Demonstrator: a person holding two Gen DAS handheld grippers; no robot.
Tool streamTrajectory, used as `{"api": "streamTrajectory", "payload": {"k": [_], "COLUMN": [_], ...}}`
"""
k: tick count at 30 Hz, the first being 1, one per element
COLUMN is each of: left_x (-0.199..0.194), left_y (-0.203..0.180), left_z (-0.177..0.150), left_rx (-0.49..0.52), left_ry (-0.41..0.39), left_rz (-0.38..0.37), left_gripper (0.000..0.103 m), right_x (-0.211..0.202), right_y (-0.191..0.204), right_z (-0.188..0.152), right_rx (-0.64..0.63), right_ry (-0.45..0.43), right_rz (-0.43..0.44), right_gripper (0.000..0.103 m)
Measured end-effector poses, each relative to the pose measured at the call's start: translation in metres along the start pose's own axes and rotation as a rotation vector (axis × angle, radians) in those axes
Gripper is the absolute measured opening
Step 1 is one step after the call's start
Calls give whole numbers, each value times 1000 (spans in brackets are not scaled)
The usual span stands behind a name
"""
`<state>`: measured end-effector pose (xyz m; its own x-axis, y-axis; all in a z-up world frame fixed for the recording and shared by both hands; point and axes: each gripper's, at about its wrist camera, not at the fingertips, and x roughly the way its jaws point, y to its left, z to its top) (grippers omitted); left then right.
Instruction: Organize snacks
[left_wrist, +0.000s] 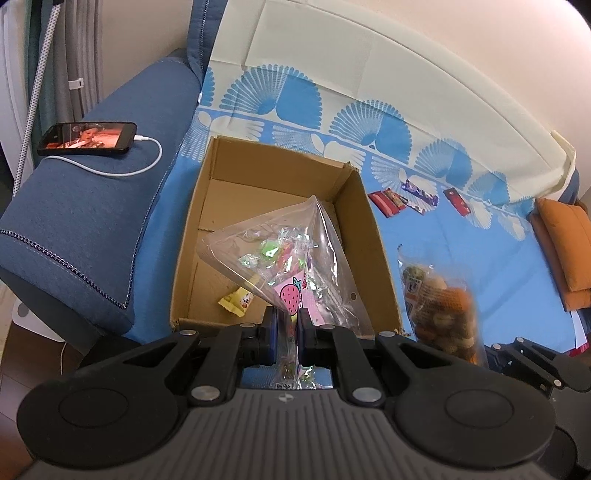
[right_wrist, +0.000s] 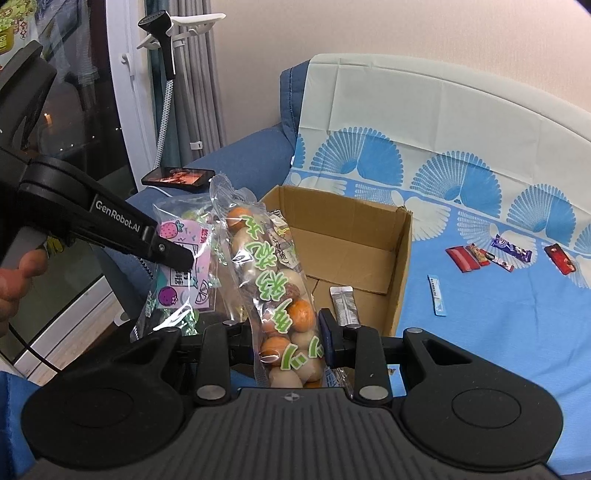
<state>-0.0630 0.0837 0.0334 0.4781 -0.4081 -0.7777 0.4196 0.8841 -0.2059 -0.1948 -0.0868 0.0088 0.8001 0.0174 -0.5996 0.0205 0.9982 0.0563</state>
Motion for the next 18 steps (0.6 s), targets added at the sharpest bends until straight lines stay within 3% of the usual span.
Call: {"api": "streamTrajectory", "payload": {"k": [18], "left_x": [22], "left_y": [9], "left_z": [33], "left_rx": [-22], "left_ry": [-8], "left_rz": [28], "left_gripper": [11], "right_x": [29], "right_y": [-23], "right_z": [21], "right_rx": [43], "right_ry": [2], "right_rz": [-27], "right_gripper": [32]}}
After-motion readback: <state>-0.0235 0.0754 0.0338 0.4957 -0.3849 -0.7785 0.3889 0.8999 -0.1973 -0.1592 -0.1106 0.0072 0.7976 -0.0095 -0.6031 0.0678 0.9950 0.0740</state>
